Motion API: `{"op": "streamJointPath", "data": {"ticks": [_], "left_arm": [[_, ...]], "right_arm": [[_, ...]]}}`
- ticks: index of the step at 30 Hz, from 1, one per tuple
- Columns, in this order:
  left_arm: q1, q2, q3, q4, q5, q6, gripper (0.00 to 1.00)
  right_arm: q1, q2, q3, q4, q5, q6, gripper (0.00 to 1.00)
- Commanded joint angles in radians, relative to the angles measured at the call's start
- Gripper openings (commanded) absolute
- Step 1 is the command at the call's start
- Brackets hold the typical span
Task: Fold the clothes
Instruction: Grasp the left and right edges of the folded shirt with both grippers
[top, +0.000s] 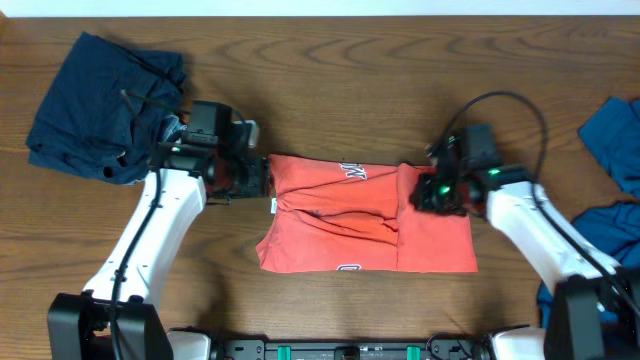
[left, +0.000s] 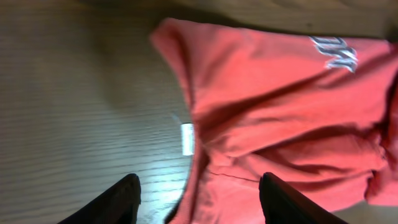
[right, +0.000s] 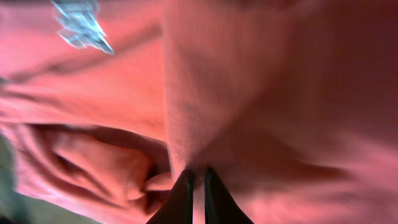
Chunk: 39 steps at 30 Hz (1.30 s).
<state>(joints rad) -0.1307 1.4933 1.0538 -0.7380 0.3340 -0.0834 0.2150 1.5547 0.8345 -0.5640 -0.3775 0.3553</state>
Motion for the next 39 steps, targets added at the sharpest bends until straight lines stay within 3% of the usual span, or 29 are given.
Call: {"op": "streamJointPath", "data": {"ticks": [1,5,9,17,28,32,39], "left_arm": [[0.046,0.025,-0.005,-0.013,-0.013,-0.026,0.69],[0.062,0.055,-0.005,-0.031,0.038,-0.014,0.73],[0.061,0.103,-0.013,-0.051,0.210,0.076,0.75],[0.061,0.257,-0.056,-0.027,0.303,0.137,0.84],[0.041,0.428,-0.057,0.029,0.444,0.148,0.84],[-0.003,0.450,-0.060,0.042,0.443,0.158,0.80],[-0.054,0.454,-0.089,0.138,0.407,0.101,0.53]], "right_arm": [[0.052,0.079,-0.072,0.050,0.034,0.050,0.06],[0.060,0.148,-0.085,0.127,0.036,0.059,0.05],[0.060,0.143,-0.078,0.145,0.006,0.059,0.05],[0.060,0.142,-0.074,0.127,0.006,0.059,0.05],[0.060,0.142,-0.074,0.129,0.014,0.059,0.05],[0.060,0.142,-0.074,0.132,0.014,0.059,0.05],[0.060,0.142,-0.074,0.128,0.014,0.059,0.04]]}}
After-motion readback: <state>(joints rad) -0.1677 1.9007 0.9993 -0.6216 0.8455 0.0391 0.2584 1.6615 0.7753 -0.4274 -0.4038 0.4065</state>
